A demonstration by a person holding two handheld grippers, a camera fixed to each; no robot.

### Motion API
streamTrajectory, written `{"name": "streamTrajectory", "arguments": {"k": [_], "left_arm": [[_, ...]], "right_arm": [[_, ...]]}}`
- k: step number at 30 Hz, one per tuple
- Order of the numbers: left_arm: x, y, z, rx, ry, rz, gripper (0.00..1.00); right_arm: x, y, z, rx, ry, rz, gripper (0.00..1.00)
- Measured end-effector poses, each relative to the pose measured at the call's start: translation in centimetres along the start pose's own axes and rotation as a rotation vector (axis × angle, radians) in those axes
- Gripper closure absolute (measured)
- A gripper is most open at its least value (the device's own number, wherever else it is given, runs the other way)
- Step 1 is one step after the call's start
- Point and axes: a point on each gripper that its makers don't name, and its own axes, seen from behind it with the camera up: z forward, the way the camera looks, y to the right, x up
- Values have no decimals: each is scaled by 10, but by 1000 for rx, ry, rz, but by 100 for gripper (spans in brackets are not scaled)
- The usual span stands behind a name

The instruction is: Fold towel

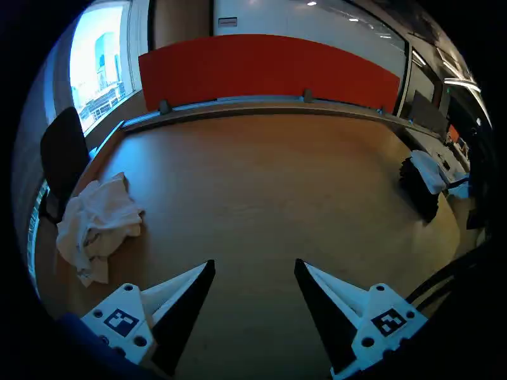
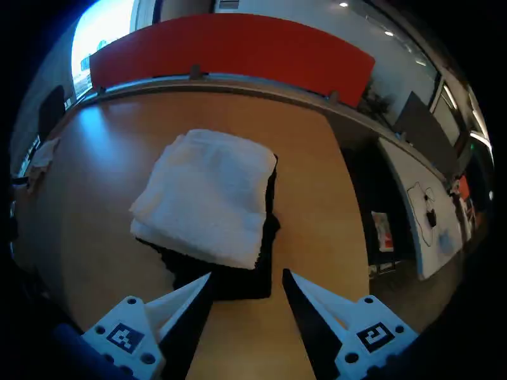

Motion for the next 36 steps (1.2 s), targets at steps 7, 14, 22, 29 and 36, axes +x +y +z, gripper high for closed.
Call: {"name": "streamTrajectory", "arguments": {"k": [7,14,22,29,36], "left_arm": [[2,-2,-1,-1,7,0,7],[6,-4,-2,-2,19,-6,7],[12,-6,-4,3,35,-5,7],[15,-8,-6,6,43,-4,7],[17,-9,-6,12,49,-1,7]], "right_arm": [[5,-5,-9,-1,28,24,21],[29,-14,-24,-3,129,71,15],[67,-26,-46,5,299,133,1],[89,-27,-60,-11,410,162,0],[114,-26,-77,-35,535,176,0]]}}
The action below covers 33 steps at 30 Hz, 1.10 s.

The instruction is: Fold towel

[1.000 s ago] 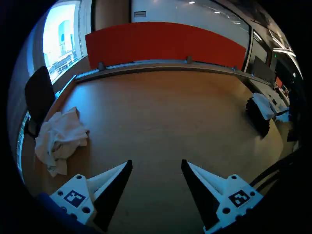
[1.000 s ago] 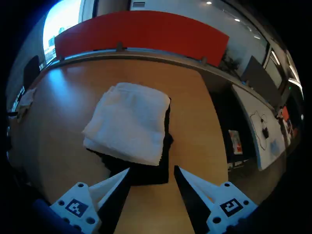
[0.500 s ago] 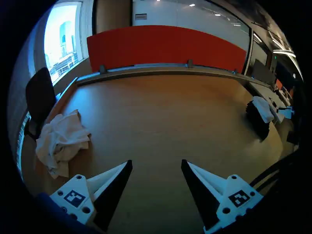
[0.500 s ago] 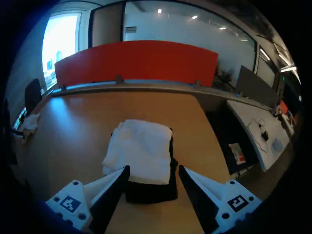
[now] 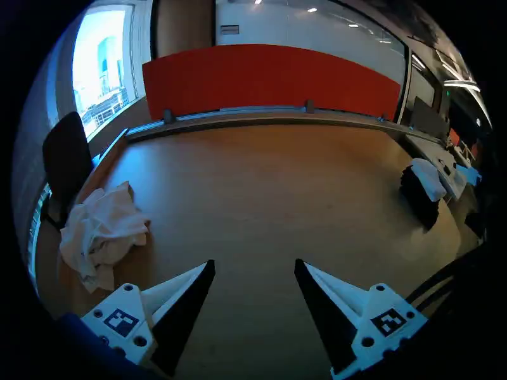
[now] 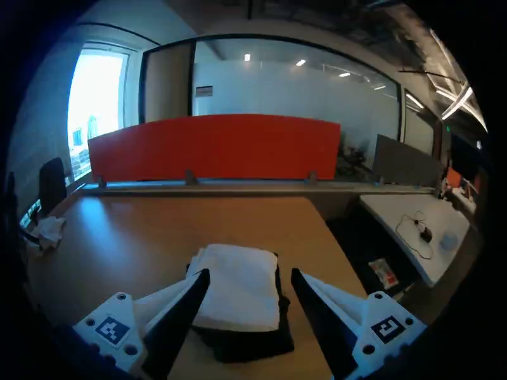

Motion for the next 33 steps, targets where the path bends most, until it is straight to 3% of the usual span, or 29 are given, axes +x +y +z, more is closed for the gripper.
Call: {"name": "streamTrajectory", "arguments": {"k": [5,14,23,27,33], "left_arm": [[3,0,1,1,6,0,7],[8,1,1,1,26,5,7],[19,-2,1,10,68,13,7],[29,-4,-1,14,109,9,7],[60,-13,-8,46,229,5,7]], "right_arm": [[18,-1,0,-18,75,18,0],[44,-3,2,-36,142,26,0],[87,-6,-4,-102,258,-14,0],[90,-13,-3,-92,260,-26,0],[89,-19,-1,-87,254,-22,0]]}}
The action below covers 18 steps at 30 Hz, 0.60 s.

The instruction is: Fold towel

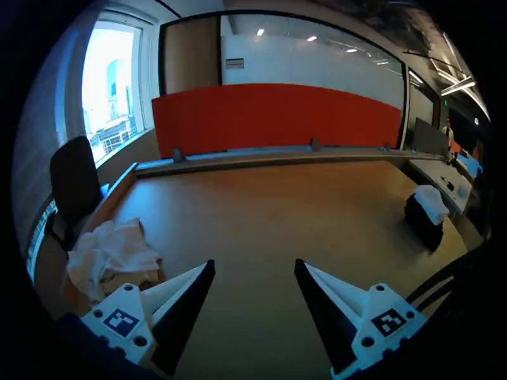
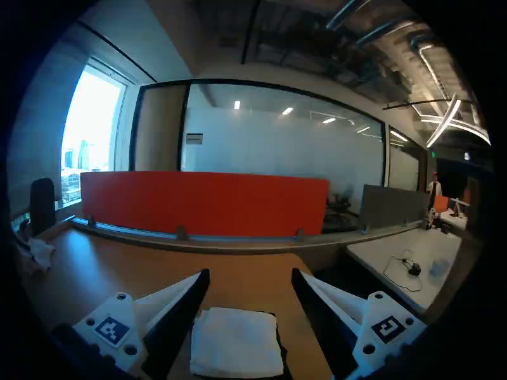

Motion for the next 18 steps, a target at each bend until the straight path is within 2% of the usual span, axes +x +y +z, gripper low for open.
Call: {"name": "streamTrajectory", "arguments": {"k": [7,10,14,18], "left_arm": [[51,-17,-5,51,173,-27,7],[68,-24,-7,69,228,-40,7],[86,-33,-11,87,281,-57,7],[96,-41,-12,91,307,-76,7]], "right_arm": [[-1,-9,0,8,-6,2,0],[2,-13,0,13,-5,3,0],[6,-20,1,25,-2,0,0],[11,-28,1,32,0,-5,0]]}}
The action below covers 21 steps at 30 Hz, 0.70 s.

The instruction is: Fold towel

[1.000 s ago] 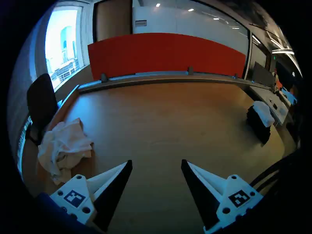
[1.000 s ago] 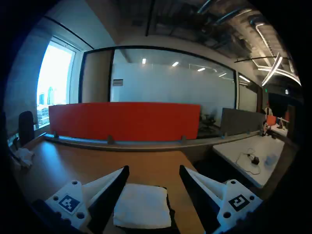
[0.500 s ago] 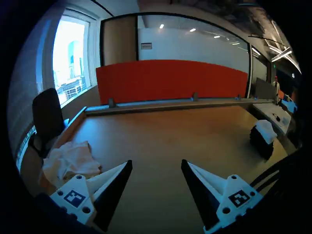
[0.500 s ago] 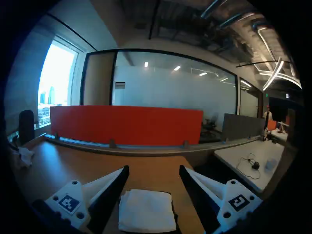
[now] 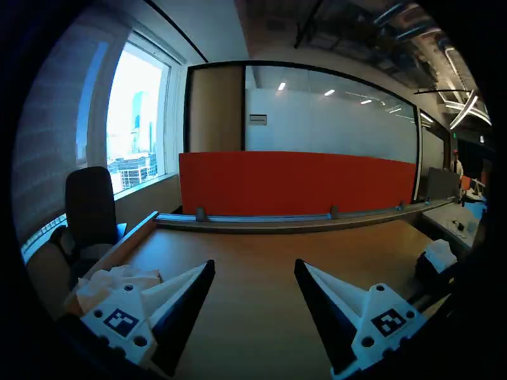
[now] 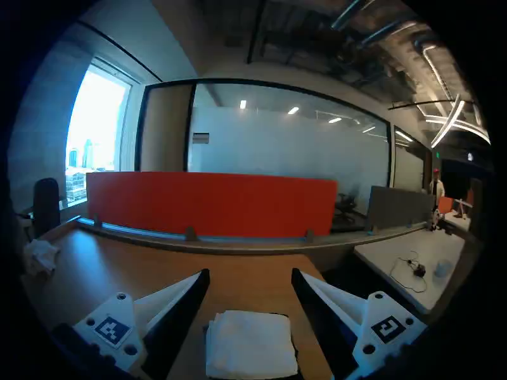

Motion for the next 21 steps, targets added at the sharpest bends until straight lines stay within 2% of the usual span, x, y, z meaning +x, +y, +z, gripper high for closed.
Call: {"name": "streamTrajectory", "arguments": {"k": [8,21], "left_arm": [[13,-7,6,-5,32,-4,7],[26,-3,13,-40,62,-4,7]], "right_arm": [[16,-37,4,38,21,3,0],[27,-110,15,90,43,-2,0]]}}
